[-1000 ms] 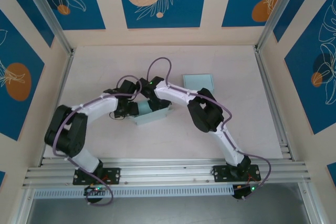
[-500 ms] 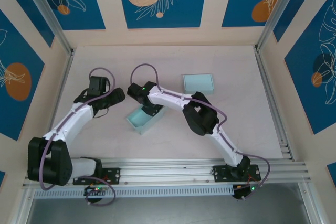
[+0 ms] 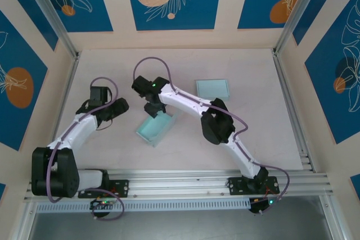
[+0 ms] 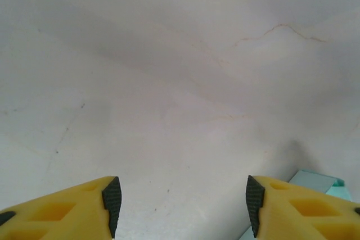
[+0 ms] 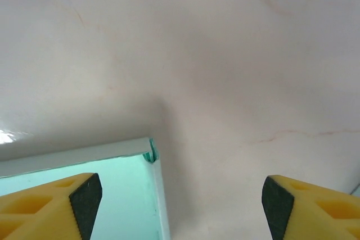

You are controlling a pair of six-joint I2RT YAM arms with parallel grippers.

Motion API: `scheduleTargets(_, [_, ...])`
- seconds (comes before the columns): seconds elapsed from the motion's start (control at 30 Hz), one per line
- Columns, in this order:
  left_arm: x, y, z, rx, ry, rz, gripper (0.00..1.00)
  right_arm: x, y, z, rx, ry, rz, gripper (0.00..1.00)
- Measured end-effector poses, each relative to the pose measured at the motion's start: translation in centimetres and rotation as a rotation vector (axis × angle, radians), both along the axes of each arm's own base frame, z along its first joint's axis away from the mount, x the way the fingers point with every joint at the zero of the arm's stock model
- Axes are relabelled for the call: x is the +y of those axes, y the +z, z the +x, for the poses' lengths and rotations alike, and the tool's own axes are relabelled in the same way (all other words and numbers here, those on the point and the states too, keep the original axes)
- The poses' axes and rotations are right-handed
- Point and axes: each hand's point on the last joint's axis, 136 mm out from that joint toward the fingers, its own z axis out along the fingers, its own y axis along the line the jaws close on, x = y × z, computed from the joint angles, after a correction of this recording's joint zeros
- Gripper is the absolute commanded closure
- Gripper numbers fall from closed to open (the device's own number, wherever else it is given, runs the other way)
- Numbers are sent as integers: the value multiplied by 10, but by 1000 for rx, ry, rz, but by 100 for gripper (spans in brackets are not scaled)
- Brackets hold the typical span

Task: Fold the paper box

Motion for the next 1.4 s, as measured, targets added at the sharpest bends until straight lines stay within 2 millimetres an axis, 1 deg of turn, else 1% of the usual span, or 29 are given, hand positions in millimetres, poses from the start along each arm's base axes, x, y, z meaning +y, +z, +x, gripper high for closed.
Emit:
scheduleTargets(0.1, [-6, -15, -9, 38, -21, -9, 49, -3, 37, 0, -46, -18, 57, 23])
scheduleTargets(0.13, [-9, -20, -13, 54, -30, -9, 52, -7, 53, -2, -68, -32, 80, 24])
scheduleTargets(0.2, [-15, -29, -20, 80, -51, -8, 56, -21, 86, -8, -114, -76, 131, 27])
scheduleTargets(0.3, [-26, -40, -32, 114, -89, -10, 59, -60, 138, -27, -185, -176, 222, 29])
scheduleTargets(0.33, [-30, -44, -37, 125, -103, -9, 61, -78, 153, -36, -209, -221, 258, 29])
scheduleTargets(0.37, [-33, -47, -41, 135, -117, -7, 61, -97, 164, -47, -227, -270, 291, 29])
scheduleTargets(0.43, [-43, -51, -48, 149, -151, -6, 62, -134, 175, -65, -245, -371, 350, 29])
scheduleTargets(0.47, [-49, -54, -53, 157, -174, -6, 62, -153, 173, -75, -243, -426, 374, 29])
scheduleTargets(0.5, [-56, -57, -58, 168, -195, -7, 63, -171, 167, -83, -234, -479, 386, 29])
scheduleTargets(0.53, [-63, -59, -63, 178, -217, -10, 64, -188, 157, -92, -220, -537, 391, 29])
scheduleTargets(0.6, [-79, -64, -73, 194, -257, -25, 65, -215, 130, -105, -185, -641, 384, 29])
scheduleTargets(0.63, [-87, -67, -79, 203, -278, -35, 65, -227, 113, -112, -161, -692, 371, 29])
scheduleTargets(0.67, [-93, -68, -82, 199, -289, -31, 65, -238, 95, -119, -134, -740, 356, 29])
scheduleTargets(0.7, [-99, -67, -82, 190, -292, -42, 65, -246, 82, -124, -114, -774, 343, 29])
scheduleTargets(0.73, [-109, -65, -85, 187, -310, -56, 64, -255, 66, -132, -87, -816, 329, 29])
scheduleTargets(0.77, [-120, -65, -91, 191, -335, -69, 64, -262, 53, -138, -65, -851, 319, 29])
scheduleTargets(0.87, [-152, -64, -105, 197, -411, -113, 61, -278, 32, -150, -23, -936, 325, 29])
scheduleTargets(1.0, [-182, -60, -112, 194, -469, -161, 58, -287, 20, -156, 2, -1008, 358, 29])
scheduleTargets(1.07, [-193, -51, -113, 180, -495, -178, 57, -291, 18, -158, 7, -1034, 367, 29])
scheduleTargets(1.13, [-195, -37, -111, 148, -501, -178, 53, -293, 16, -160, 11, -1048, 371, 30])
scheduleTargets(1.2, [-189, -16, -105, 88, -493, -156, 46, -294, 15, -164, 18, -1060, 380, 32])
scheduleTargets(1.27, [-177, 11, -95, 4, -472, -128, 40, -294, 14, -169, 33, -1070, 402, 36])
scheduleTargets(1.33, [-161, 35, -79, -82, -433, -100, 38, -290, 13, -178, 48, -1068, 431, 37])
scheduleTargets(1.37, [-153, 43, -71, -117, -411, -86, 37, -286, 11, -184, 62, -1058, 449, 37])
scheduleTargets(1.4, [-145, 46, -64, -138, -391, -71, 37, -280, 10, -191, 78, -1047, 466, 37])
